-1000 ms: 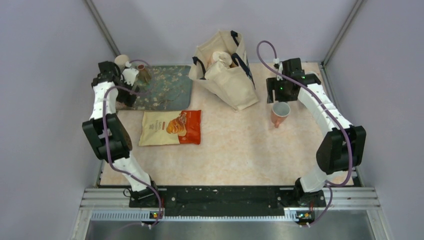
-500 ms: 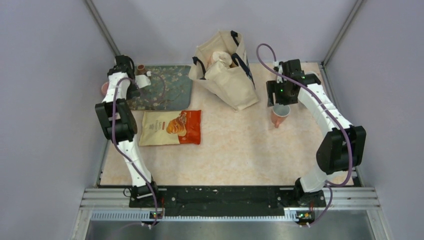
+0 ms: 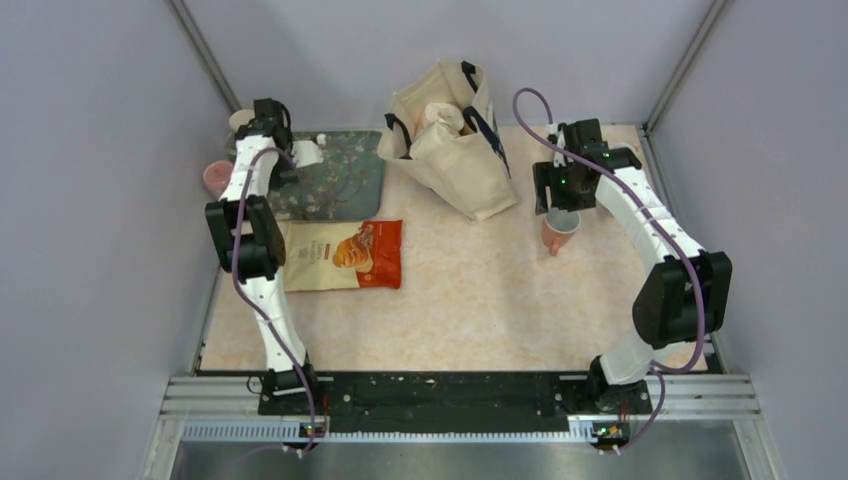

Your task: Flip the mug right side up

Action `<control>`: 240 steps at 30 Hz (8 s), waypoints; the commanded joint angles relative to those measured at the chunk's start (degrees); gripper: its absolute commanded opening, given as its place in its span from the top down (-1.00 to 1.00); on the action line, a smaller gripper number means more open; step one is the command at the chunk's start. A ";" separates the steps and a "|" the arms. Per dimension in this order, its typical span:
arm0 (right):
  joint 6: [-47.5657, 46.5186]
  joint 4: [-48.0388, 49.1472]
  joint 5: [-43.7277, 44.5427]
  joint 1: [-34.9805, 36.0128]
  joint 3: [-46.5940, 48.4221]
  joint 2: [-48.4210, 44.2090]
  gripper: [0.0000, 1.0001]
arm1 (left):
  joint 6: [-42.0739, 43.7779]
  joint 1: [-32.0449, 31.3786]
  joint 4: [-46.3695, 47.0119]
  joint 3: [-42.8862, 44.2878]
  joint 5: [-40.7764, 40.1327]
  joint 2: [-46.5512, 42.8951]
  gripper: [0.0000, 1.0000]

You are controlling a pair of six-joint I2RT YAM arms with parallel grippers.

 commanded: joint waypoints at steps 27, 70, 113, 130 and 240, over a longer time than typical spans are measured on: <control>-0.66 -1.06 -1.41 1.18 1.08 0.18 -0.43 | -0.47 1.38 17.62 7.84 -12.51 13.27 -0.21; 4.41 8.57 -2.72 14.08 -2.86 -12.01 -0.43 | -50.87 -1.00 20.32 -21.11 28.63 -14.47 1.00; 17.00 64.06 -35.74 37.04 20.47 37.38 1.00 | -68.79 -0.84 23.46 -32.78 60.27 -23.25 1.00; 0.69 26.57 -10.29 37.40 3.52 1.49 1.00 | -65.57 4.77 6.27 -25.97 54.45 -32.53 -0.58; 6.83 10.60 4.64 -19.51 -11.03 -22.89 -0.37 | -61.08 0.05 21.66 20.96 13.70 21.97 0.44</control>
